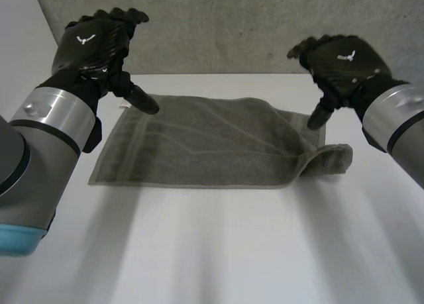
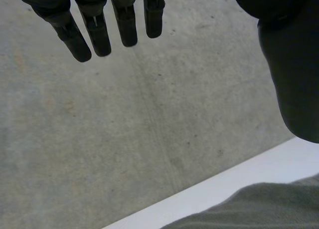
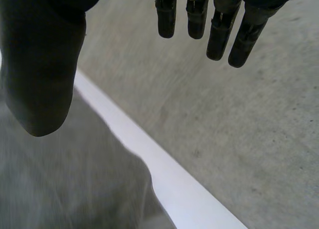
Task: Fold the towel.
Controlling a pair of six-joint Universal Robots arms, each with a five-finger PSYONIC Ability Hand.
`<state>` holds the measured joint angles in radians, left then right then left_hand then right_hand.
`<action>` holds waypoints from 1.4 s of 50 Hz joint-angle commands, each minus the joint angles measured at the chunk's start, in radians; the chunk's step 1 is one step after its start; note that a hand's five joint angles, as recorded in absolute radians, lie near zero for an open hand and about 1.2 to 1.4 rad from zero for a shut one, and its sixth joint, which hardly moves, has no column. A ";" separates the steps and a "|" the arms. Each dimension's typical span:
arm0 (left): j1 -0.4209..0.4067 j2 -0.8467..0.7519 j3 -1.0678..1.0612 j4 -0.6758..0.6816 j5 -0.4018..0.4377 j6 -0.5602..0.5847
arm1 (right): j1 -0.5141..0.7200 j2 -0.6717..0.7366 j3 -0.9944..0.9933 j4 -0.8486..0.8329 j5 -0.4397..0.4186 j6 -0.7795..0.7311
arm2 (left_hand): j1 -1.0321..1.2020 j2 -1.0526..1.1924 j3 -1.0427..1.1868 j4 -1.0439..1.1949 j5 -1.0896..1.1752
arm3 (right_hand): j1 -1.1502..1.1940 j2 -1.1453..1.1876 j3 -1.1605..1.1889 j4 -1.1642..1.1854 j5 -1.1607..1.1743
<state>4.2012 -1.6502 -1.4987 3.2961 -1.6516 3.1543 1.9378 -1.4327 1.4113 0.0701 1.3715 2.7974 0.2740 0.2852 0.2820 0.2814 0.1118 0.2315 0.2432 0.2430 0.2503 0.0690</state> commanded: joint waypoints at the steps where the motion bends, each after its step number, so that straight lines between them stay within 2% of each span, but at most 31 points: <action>1: 0.091 -0.089 0.029 -0.026 0.098 0.073 | -0.002 0.095 0.005 0.030 0.017 -0.315 | 0.069 0.058 0.061 0.061 0.056 | -0.047 -0.058 -0.058 -0.066 -0.059; 3: 0.117 -0.144 0.055 -0.075 0.136 0.180 | -0.003 0.155 0.011 0.033 0.040 -0.441 | 0.069 0.058 0.061 0.061 0.056 | 0.009 -0.003 -0.003 -0.010 -0.003; 4: 0.117 -0.145 0.055 -0.075 0.136 0.181 | -0.003 0.155 0.011 0.033 0.040 -0.441 | 0.069 0.058 0.061 0.061 0.056 | 0.009 -0.003 -0.002 -0.010 -0.003; 6: 0.134 -0.201 0.075 -0.116 0.165 0.278 | -0.003 0.211 0.015 0.033 0.073 -0.510 | 0.069 0.058 0.061 0.061 0.056 | 0.012 0.000 0.001 -0.007 0.000; 9: 0.149 -0.252 0.092 -0.136 0.182 0.329 | -0.005 0.267 0.015 0.024 0.090 -0.529 | 0.069 0.058 0.061 0.061 0.056 | 0.012 0.000 0.001 -0.007 0.000; 13: 0.175 -0.283 0.100 -0.138 0.187 0.332 | -0.019 0.313 0.012 0.017 0.089 -0.532 | 0.069 0.058 0.061 0.061 0.056 | 0.053 0.041 0.042 0.034 0.041; 19: 0.181 -0.315 0.100 -0.133 0.190 0.337 | -0.022 0.400 0.015 -0.082 0.100 -0.539 | 0.069 0.058 0.061 0.061 0.056 | 0.285 0.273 0.274 0.266 0.273; 21: 0.180 -0.319 0.098 -0.132 0.193 0.342 | -0.022 0.423 0.014 -0.122 0.101 -0.542 | 0.069 0.058 0.061 0.061 0.056 | 0.518 0.507 0.507 0.500 0.506; 22: 0.180 -0.319 0.098 -0.132 0.193 0.342 | -0.022 0.423 0.014 -0.122 0.101 -0.542 | 0.069 0.058 0.061 0.061 0.056 | 0.520 0.508 0.508 0.501 0.508; 24: 0.181 -0.327 0.098 -0.133 0.197 0.346 | -0.032 0.426 0.012 -0.133 0.098 -0.541 | 0.069 0.058 0.061 0.061 0.056 | 0.941 0.929 0.929 0.922 0.929; 25: 0.181 -0.327 0.098 -0.133 0.197 0.346 | -0.033 0.426 0.012 -0.133 0.098 -0.541 | 0.069 0.058 0.061 0.061 0.056 | 0.943 0.931 0.931 0.924 0.931; 26: 0.183 -0.332 0.101 -0.135 0.206 0.348 | -0.046 0.419 0.008 -0.135 0.097 -0.526 | 0.069 0.058 0.061 0.061 0.056 | 1.143 1.132 1.132 1.124 1.131; 27: 0.183 -0.335 0.103 -0.135 0.220 0.348 | -0.062 0.413 0.005 -0.138 0.092 -0.515 | 0.069 0.058 0.061 0.061 0.056 | 1.165 1.153 1.153 1.146 1.153; 31: 0.186 -0.344 0.106 -0.136 0.250 0.349 | -0.082 0.403 -0.006 -0.156 0.095 -0.443 | 0.075 0.063 0.067 0.067 0.062 | 1.165 1.153 1.153 1.146 1.153; 33: 0.203 -0.361 0.109 -0.138 0.275 0.349 | -0.114 0.393 -0.026 -0.174 0.100 -0.313 | 0.095 0.084 0.087 0.088 0.083 | 1.165 1.153 1.153 1.146 1.153; 36: 0.206 -0.370 0.112 -0.139 0.282 0.349 | -0.137 0.393 -0.041 -0.176 0.104 -0.230 | 0.122 0.110 0.113 0.114 0.109 | 1.165 1.153 1.153 1.146 1.153; 38: 0.207 -0.395 0.123 -0.145 0.288 0.351 | -0.181 0.405 -0.077 -0.171 0.126 -0.045 | 0.160 0.148 0.151 0.152 0.147 | 1.165 1.153 1.153 1.146 1.153; 39: 0.207 -0.395 0.123 -0.145 0.288 0.351 | -0.181 0.405 -0.077 -0.171 0.126 -0.044 | 0.160 0.149 0.152 0.152 0.147 | 1.165 1.153 1.153 1.146 1.153; 41: 0.207 -0.414 0.127 -0.148 0.288 0.366 | -0.210 0.423 -0.104 -0.150 0.150 0.089 | 0.201 0.189 0.193 0.193 0.188 | 1.165 1.153 1.153 1.146 1.153; 47: 0.207 -0.462 0.129 -0.150 0.288 0.447 | -0.224 0.477 -0.153 -0.067 0.159 0.105 | 0.339 0.327 0.331 0.331 0.326 | 1.165 1.153 1.153 1.146 1.153; 53: 0.207 -0.514 0.127 -0.159 0.285 0.503 | -0.223 0.488 -0.157 -0.058 0.152 0.103 | 0.348 0.336 0.340 0.340 0.335 | 1.165 1.153 1.153 1.146 1.153; 57: 0.207 -0.531 0.130 -0.187 0.286 0.506 | -0.220 0.489 -0.155 -0.058 0.149 0.103 | 0.353 0.342 0.345 0.346 0.341 | 1.165 1.153 1.153 1.146 1.153; 63: 0.206 -0.556 0.149 -0.225 0.286 0.504 | -0.218 0.491 -0.150 -0.058 0.146 0.102 | 0.535 0.524 0.527 0.528 0.523 | 1.165 1.153 1.153 1.146 1.153; 70: 0.206 -0.580 0.161 -0.225 0.276 0.504 | -0.214 0.500 -0.150 -0.055 0.146 0.102 | 0.518 0.507 0.510 0.510 0.506 | 1.165 1.153 1.153 1.146 1.153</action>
<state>4.4072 -2.2164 -1.3473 3.0712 -1.3687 3.6605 1.7216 -0.9384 1.2611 0.0136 1.5169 2.8990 0.7929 0.7940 0.7939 0.7935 0.6145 1.3203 1.3165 1.3320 1.3337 1.1678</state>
